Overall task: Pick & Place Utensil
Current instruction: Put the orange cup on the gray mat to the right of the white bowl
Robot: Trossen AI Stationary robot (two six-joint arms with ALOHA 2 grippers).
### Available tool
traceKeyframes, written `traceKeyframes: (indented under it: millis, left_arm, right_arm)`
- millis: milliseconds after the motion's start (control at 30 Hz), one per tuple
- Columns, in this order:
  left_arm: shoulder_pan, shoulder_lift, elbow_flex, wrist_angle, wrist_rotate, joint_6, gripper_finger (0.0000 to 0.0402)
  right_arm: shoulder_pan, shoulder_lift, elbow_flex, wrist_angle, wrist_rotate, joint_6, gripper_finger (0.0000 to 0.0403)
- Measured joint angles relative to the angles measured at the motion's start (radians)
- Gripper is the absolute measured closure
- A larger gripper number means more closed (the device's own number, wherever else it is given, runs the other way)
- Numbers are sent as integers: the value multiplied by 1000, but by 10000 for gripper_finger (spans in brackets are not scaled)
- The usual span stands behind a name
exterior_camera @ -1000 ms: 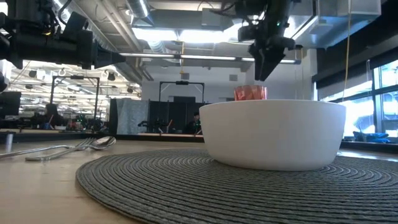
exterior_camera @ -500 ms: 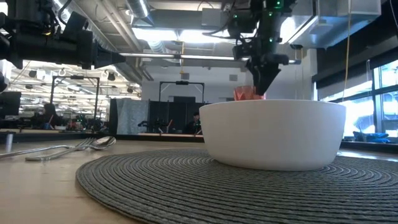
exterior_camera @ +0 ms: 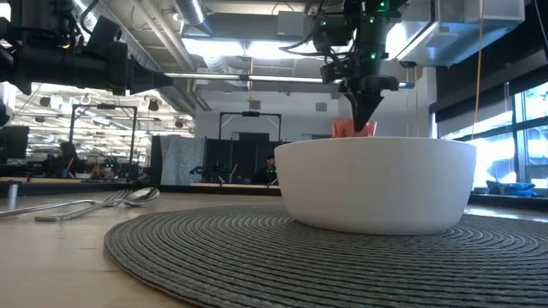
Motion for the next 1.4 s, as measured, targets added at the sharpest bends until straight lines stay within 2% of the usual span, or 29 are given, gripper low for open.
traceKeyframes:
  millis: [167,367,533,700,800,933,1100,1200,1400]
  left_arm:
    - [0,0,0,0,0,0,398]
    - [0,0,0,0,0,0,398]
    - [0,0,0,-15,0,0,398]
    - [0,0,0,-20,0,0,398]
    - [0,0,0,-17,0,0,398]
    - [0,0,0,-15,0,0,398]
    - [0,0,0,-15,0,-1,398]
    - [0,0,0,-15,0,-2,398]
    - [0,0,0,-15,0,-5,398]
  right_arm:
    - [44,-7,128,-176,-7,83,394]
    - [154,-15,335,-442,-121,254,391]
    - [307,-101,349,-454,-241,337,394]
    - [487,-212,348,-451,-230,511,394]
    - [590,-277,317,-449,-224,661,394]
    - [699,-338,188,-452,-216,815,394]
    - [785,-348,29,-433,-200,875,394]
    - [827,-326,-42,-337,-200,882,394]
    - [888,-234,-101,-297,-199,885,394]
